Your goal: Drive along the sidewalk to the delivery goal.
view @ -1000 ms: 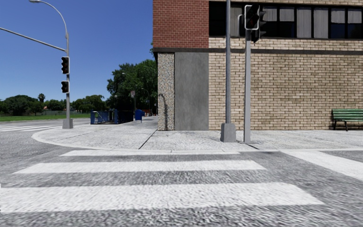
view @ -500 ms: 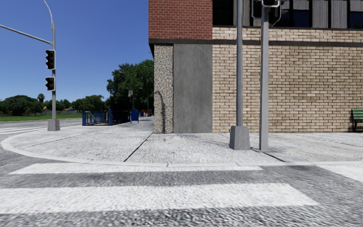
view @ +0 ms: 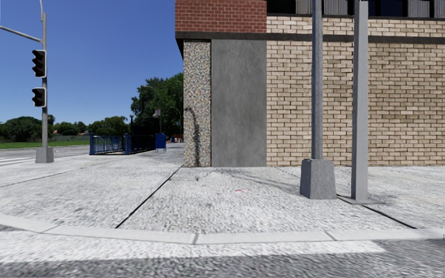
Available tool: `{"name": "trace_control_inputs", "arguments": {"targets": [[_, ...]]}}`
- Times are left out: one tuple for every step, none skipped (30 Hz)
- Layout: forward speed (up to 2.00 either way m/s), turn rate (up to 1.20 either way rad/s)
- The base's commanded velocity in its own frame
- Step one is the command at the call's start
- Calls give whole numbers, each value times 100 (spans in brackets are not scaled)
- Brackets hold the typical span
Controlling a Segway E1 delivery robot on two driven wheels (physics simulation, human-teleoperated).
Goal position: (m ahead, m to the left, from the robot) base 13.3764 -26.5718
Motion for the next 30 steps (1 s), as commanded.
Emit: {"name": "trace_control_inputs", "arguments": {"targets": [[200,0],[200,0],[200,0],[200,0],[200,0],[200,0],[200,0],[200,0],[200,0],[200,0],[200,0],[200,0],[197,0],[179,0],[152,0],[137,0],[137,0],[130,0],[127,0],[123,0],[119,0],[118,0],[118,0],[117,0],[117,0],[117,0],[117,0],[117,0],[117,0],[116,0]]}}
